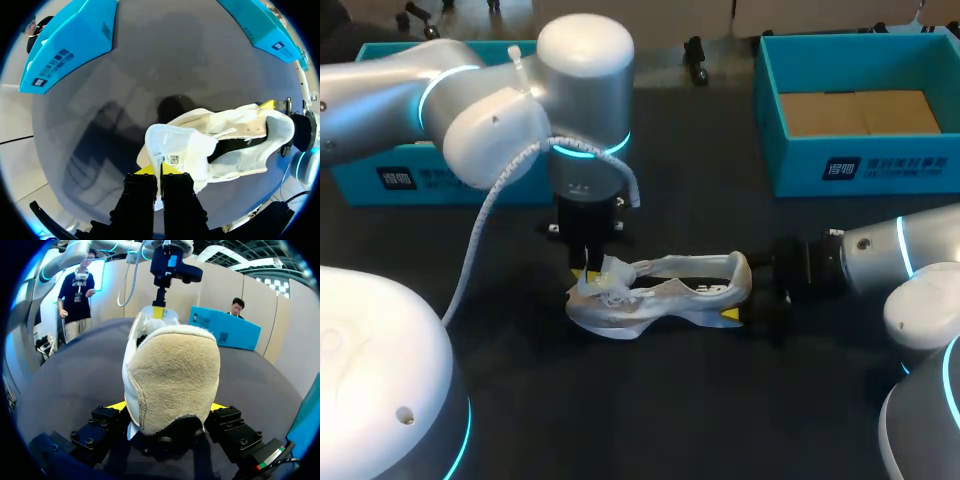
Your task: Take the shoe out of the shoebox, open the shoe tongue, remove and reinsert the insole, then place the shoe into the shoebox
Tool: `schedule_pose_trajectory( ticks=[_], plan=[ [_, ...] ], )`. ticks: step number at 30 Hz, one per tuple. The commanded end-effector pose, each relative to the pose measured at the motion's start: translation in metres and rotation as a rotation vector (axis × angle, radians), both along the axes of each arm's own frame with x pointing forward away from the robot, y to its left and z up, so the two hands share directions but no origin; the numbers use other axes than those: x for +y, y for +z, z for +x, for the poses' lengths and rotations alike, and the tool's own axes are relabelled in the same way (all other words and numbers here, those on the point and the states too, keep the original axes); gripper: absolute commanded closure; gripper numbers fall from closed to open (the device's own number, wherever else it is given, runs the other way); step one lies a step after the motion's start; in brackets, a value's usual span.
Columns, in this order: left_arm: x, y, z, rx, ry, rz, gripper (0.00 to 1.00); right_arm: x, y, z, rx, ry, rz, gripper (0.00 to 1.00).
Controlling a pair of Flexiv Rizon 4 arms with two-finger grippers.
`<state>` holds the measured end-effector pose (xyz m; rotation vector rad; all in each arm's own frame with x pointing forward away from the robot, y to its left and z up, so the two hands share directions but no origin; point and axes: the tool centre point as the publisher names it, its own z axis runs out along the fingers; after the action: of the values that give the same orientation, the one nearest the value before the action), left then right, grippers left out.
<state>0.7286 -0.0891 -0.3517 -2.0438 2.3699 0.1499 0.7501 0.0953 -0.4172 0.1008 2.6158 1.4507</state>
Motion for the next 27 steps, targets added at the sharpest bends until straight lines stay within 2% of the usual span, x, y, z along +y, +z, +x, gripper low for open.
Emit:
schedule_pose_trajectory(
  ticks=[1, 7, 9, 11, 16, 20, 27],
  plan=[
    [0.005, -0.014, 0.001, -0.01, 0.01, -0.001, 1.0, 0.005, -0.003, 0.001, 0.001, -0.003, -0.008, 1.0],
    [0.01, -0.024, 0.003, -0.008, 0.02, 0.017, 1.0, 0.005, -0.003, 0.001, 0.001, -0.003, -0.008, 1.0],
    [0.011, -0.025, 0.005, -0.008, 0.02, 0.021, 0.85, 0.005, -0.003, 0.001, 0.001, -0.003, -0.008, 1.0],
    [0.012, -0.027, 0.006, -0.009, 0.019, 0.026, 0.59, 0.005, -0.003, 0.001, 0.001, -0.003, -0.008, 1.0],
    [0.016, -0.029, 0.007, -0.008, 0.017, 0.033, 0.17, 0.005, -0.003, 0.001, 0.001, -0.003, -0.008, 1.0],
    [0.018, -0.022, 0.006, -0.007, 0.004, 0.014, 0.07, 0.005, -0.003, 0.001, 0.001, -0.003, -0.008, 1.0],
    [0.014, -0.003, 0.006, -0.028, -0.033, -0.036, 0.06, 0.005, -0.003, 0.001, 0.001, -0.003, -0.008, 1.0]
  ],
)
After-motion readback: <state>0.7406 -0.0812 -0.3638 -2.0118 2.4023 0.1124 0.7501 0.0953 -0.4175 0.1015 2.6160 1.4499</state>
